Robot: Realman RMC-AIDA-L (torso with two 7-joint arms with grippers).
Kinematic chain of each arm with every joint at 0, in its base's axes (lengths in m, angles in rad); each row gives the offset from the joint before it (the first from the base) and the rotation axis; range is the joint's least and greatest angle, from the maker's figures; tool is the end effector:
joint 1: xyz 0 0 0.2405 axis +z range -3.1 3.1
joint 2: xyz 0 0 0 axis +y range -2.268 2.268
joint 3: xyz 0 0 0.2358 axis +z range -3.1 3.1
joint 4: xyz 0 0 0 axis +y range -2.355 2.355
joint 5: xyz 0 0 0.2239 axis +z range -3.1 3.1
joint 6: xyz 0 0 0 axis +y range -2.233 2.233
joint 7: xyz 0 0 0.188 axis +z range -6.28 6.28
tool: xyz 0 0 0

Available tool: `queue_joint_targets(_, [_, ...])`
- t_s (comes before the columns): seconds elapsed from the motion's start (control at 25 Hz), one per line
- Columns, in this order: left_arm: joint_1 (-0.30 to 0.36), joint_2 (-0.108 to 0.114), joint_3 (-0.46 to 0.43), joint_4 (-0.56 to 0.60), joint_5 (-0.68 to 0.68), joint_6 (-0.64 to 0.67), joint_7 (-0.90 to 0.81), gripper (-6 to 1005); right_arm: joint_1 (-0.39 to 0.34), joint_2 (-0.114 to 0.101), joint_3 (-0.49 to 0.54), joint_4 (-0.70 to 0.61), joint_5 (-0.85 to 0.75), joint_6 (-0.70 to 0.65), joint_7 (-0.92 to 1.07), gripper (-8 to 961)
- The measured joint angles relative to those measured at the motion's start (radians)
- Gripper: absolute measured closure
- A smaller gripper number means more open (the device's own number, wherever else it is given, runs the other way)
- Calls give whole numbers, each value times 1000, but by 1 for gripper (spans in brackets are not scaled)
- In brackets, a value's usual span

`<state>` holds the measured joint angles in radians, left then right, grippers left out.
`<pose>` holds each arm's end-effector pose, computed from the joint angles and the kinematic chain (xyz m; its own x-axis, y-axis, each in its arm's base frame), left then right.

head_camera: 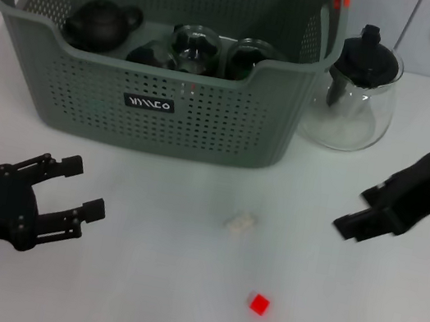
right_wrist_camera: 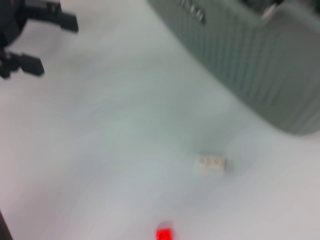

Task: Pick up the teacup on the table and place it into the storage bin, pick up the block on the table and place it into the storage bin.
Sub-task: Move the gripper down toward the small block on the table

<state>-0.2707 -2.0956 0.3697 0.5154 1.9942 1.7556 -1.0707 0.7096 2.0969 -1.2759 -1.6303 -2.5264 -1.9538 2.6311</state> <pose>-0.3035 0.2575 -0.0096 0.6294 0.2822 0.7241 0.5921 -0.7777 -0.2115 0.1032 0.3314 0.0127 0.7808 -0.5722 0.2510 -0.4942 -0.8114 -0.3122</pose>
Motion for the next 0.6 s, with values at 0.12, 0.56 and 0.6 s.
queue_joint_targets(0.12, [0,-1,0,0,0,0,0,156,47,3,-86,134,-23,75,41,287])
queue_joint_targets(0.56, [11,-1,0,0,0,1,6,156,225,11,-270,549,-21,418,150,371])
queue_joint_targets(0.6, [11,-1,0,0,0,1,6,156,228,12,-298,563,-20,456,161,371])
